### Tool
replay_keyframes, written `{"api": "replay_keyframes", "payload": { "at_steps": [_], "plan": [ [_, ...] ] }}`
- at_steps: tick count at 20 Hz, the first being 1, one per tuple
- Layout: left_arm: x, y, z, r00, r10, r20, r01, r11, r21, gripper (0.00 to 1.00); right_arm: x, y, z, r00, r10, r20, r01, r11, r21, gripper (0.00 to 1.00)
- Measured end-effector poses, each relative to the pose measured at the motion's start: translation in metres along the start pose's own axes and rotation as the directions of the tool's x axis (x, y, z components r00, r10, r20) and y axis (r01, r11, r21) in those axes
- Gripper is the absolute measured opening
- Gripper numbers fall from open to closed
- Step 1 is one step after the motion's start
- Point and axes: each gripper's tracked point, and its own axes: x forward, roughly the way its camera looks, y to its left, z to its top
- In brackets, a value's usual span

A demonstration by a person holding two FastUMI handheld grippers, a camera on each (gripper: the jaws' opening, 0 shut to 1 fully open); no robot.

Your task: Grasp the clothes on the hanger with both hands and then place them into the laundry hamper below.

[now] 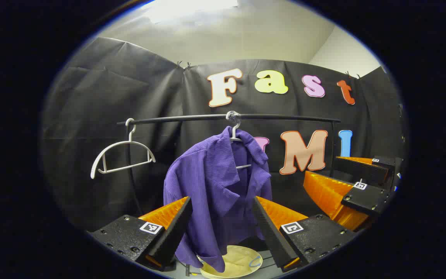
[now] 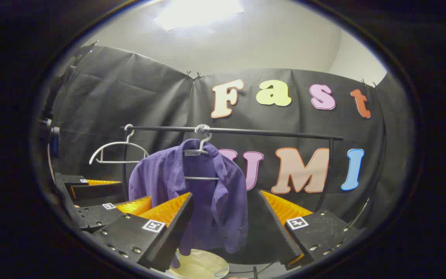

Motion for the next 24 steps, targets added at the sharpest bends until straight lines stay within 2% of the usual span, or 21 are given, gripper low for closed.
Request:
{"api": "replay_keyframes", "payload": {
  "at_steps": [4,8,9,15,16,17,20,24],
  "plan": [
    [0.0,-0.008,0.002,0.999,-0.041,0.005,0.041,0.999,0.014,0.93,-0.019,-0.003,-0.007,0.999,-0.033,-0.005,0.032,0.999,-0.004,0.94],
    [0.002,-0.012,-0.002,0.999,-0.051,-0.002,0.051,0.999,0.019,0.92,-0.022,-0.003,-0.008,0.999,-0.036,-0.009,0.036,0.999,0.002,0.94],
    [0.003,-0.011,-0.005,0.999,-0.05,-0.009,0.051,0.998,0.021,0.95,-0.021,-0.003,-0.009,0.999,-0.034,-0.011,0.035,0.999,0.003,0.94],
    [0.006,-0.007,-0.007,0.999,-0.027,-0.02,0.027,0.999,0.033,0.92,-0.013,-0.003,-0.01,1.0,-0.023,-0.008,0.023,1.0,0.007,0.94],
    [0.008,-0.006,-0.006,1.0,-0.022,-0.018,0.022,0.999,0.036,0.92,-0.012,-0.003,-0.01,1.0,-0.022,-0.009,0.022,1.0,0.009,0.98],
    [0.009,-0.006,-0.007,1.0,-0.016,-0.021,0.017,0.999,0.038,0.92,-0.011,-0.003,-0.01,1.0,-0.021,-0.008,0.021,1.0,0.01,0.94],
    [0.016,-0.006,-0.016,0.999,0.002,-0.04,0.0,0.999,0.042,0.96,-0.006,-0.006,-0.012,1.0,-0.022,-0.009,0.022,1.0,0.008,0.94],
    [0.028,-0.003,-0.02,0.999,0.034,-0.037,-0.031,0.997,0.072,0.92,-0.002,-0.014,-0.012,0.999,-0.034,-0.007,0.034,0.999,0.007,0.94]
  ]
}}
